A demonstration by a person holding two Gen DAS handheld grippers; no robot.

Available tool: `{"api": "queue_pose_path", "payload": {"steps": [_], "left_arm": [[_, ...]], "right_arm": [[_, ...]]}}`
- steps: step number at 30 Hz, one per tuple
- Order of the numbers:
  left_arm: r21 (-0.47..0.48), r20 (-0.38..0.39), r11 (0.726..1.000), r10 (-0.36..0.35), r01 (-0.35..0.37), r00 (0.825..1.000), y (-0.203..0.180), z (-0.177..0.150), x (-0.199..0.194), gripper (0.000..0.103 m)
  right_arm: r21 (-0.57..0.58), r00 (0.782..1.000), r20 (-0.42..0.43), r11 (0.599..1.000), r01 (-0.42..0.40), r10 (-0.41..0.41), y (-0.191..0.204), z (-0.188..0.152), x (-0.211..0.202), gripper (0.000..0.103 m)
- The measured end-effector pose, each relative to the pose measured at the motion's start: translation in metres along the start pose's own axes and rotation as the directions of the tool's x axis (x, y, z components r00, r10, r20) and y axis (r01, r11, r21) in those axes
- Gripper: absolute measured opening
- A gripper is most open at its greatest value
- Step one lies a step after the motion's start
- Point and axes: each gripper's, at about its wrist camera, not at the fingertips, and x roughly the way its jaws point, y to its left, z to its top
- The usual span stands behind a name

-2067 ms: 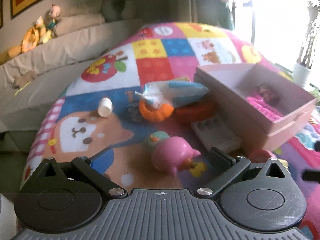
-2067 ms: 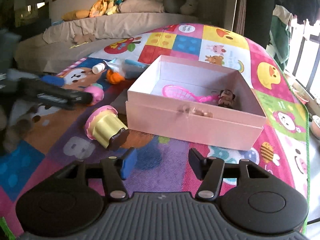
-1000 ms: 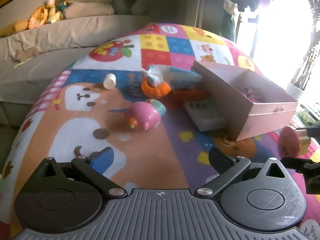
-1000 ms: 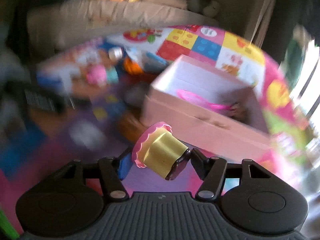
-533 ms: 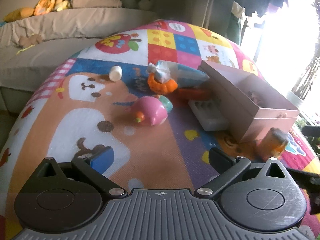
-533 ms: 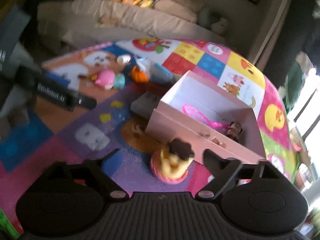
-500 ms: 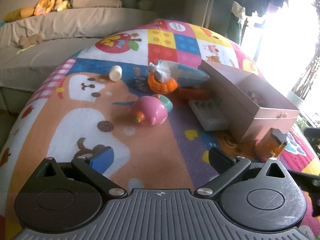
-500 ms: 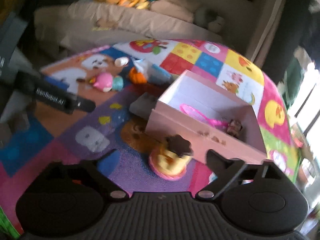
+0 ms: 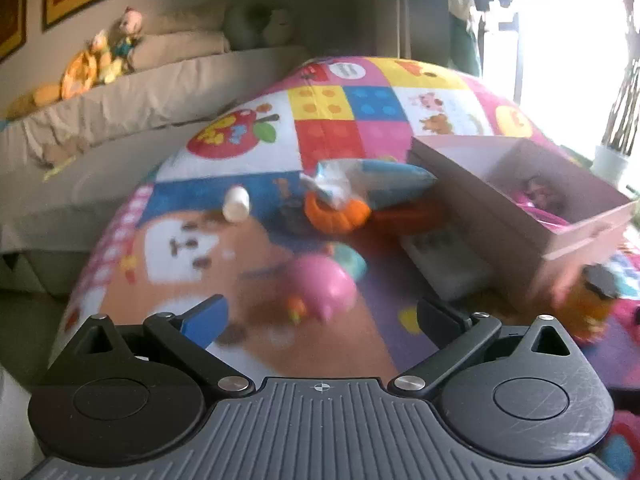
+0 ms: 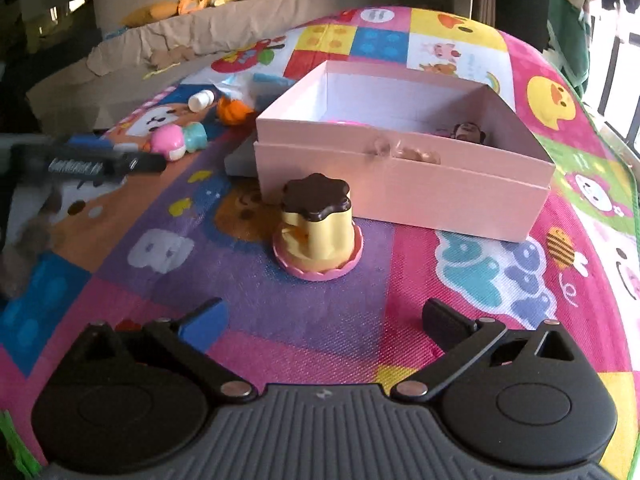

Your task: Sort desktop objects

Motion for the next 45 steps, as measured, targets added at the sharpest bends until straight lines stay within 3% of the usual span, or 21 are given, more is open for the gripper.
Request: {"api": "queue_pose_path", "payload": {"steps": [4, 6, 8, 10, 16, 20, 25, 30, 33, 36, 41, 43, 45], "left_arm": [[0.029, -0.051, 1.000, 0.012, -0.010, 0.999, -0.002, 0.015, 0.032, 0.095], [0.032, -0.088, 0.999, 0.015, -0.012, 0.996, -0.003, 0.019, 0.044, 0.075], [0.014, -0.103, 1.000, 0.017, -0.016, 0.995, -0.002, 0.019, 0.048, 0.071], [0.007, -0.102, 1.000, 0.008, -0.007, 0.995, -0.001, 0.018, 0.044, 0.060], [0.010, -0.088, 0.998, -0.059, 0.060, 0.994, -0.005, 0.001, 0.002, 0.059], [-0.011, -0.109, 0.992, -0.127, 0.126, 0.986, -0.010, -0.021, -0.031, 0.059], [-0.030, -0.126, 0.987, -0.162, 0.160, 0.979, -0.015, -0.041, -0.057, 0.059], [0.017, -0.106, 0.986, -0.162, 0.165, 0.981, -0.021, -0.042, -0.072, 0.059], [0.057, -0.033, 0.983, -0.174, 0.176, 0.984, -0.026, -0.025, -0.090, 0.058], [0.099, 0.067, 0.975, -0.205, 0.198, 0.976, -0.031, 0.013, -0.108, 0.058], [0.142, 0.222, 0.951, -0.299, 0.273, 0.928, -0.052, 0.091, -0.113, 0.059], [0.165, 0.237, 0.949, -0.302, 0.268, 0.923, -0.068, 0.113, -0.095, 0.059], [0.196, 0.230, 0.945, -0.304, 0.262, 0.924, -0.082, 0.127, -0.068, 0.059]], "right_arm": [[0.003, 1.000, -0.005, 1.000, 0.003, -0.003, 0.001, 0.000, 0.000, 0.103], [0.003, 1.000, 0.000, 1.000, 0.002, -0.002, 0.000, 0.000, -0.001, 0.103], [0.001, 1.000, 0.004, 1.000, 0.003, -0.003, 0.001, 0.000, -0.001, 0.103], [0.000, 1.000, 0.009, 1.000, -0.003, 0.003, 0.001, 0.001, -0.003, 0.103], [-0.075, 0.998, 0.064, 0.997, 0.020, -0.015, 0.010, 0.012, -0.001, 0.094], [-0.051, 0.998, 0.066, 0.999, 0.007, -0.003, 0.011, 0.026, 0.012, 0.086], [-0.015, 0.999, 0.040, 1.000, 0.003, -0.003, 0.009, 0.038, 0.024, 0.056], [-0.063, 0.999, 0.024, 0.998, -0.025, 0.027, 0.016, 0.031, 0.003, 0.056], [-0.068, 0.998, 0.041, 0.997, -0.042, 0.045, 0.010, 0.032, -0.031, 0.056], [-0.059, 0.987, 0.155, 0.998, -0.028, 0.037, -0.003, 0.056, -0.083, 0.056], [-0.015, 0.929, 0.368, 0.999, 0.042, -0.033, -0.031, 0.107, -0.156, 0.056], [-0.003, 0.904, 0.418, 0.995, 0.101, -0.091, -0.041, 0.118, -0.163, 0.056], [0.010, 0.897, 0.421, 0.990, 0.141, -0.132, -0.049, 0.124, -0.157, 0.056]]}}
